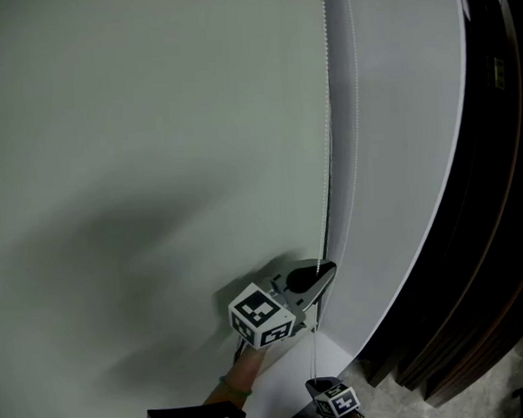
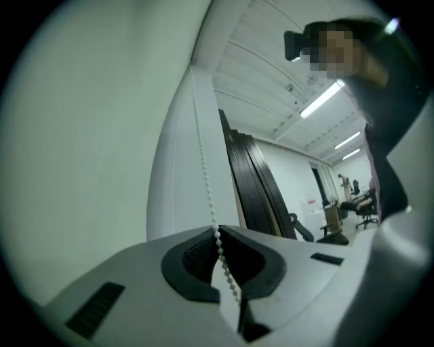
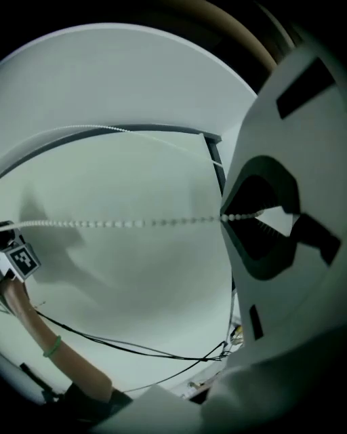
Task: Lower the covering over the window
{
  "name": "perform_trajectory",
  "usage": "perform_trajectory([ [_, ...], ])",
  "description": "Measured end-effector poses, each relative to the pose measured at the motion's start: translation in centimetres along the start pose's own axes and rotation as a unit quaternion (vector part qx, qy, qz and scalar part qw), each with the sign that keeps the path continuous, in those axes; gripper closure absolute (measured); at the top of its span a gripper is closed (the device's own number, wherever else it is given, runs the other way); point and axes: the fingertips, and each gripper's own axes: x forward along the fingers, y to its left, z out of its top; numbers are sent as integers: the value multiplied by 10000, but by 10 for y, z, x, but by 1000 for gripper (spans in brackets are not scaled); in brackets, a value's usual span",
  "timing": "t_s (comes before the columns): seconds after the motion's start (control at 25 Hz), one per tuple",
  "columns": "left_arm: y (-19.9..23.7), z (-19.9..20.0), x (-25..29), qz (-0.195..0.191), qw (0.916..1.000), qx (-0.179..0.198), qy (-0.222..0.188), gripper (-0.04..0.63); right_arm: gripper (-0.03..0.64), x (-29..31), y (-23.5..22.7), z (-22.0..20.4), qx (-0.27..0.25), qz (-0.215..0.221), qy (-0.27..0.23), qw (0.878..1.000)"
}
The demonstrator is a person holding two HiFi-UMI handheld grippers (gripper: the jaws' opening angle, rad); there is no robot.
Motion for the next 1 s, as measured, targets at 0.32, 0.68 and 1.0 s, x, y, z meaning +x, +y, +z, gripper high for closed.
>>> perform_trajectory([
  [0.32,-21,-86,-22,152,9980,-421,453,595,607,-33,-5,76,93,-92,-1159,9932],
  [0.68,24,14,-19,72,9875,-1094,-1136,548,607,-41,-7,100,33,-7,-1433,9897],
  [1.0,36,20,-3,-186,9875,-1352,-785,583,607,-40,-9,95,92,-16,-1392,9902],
])
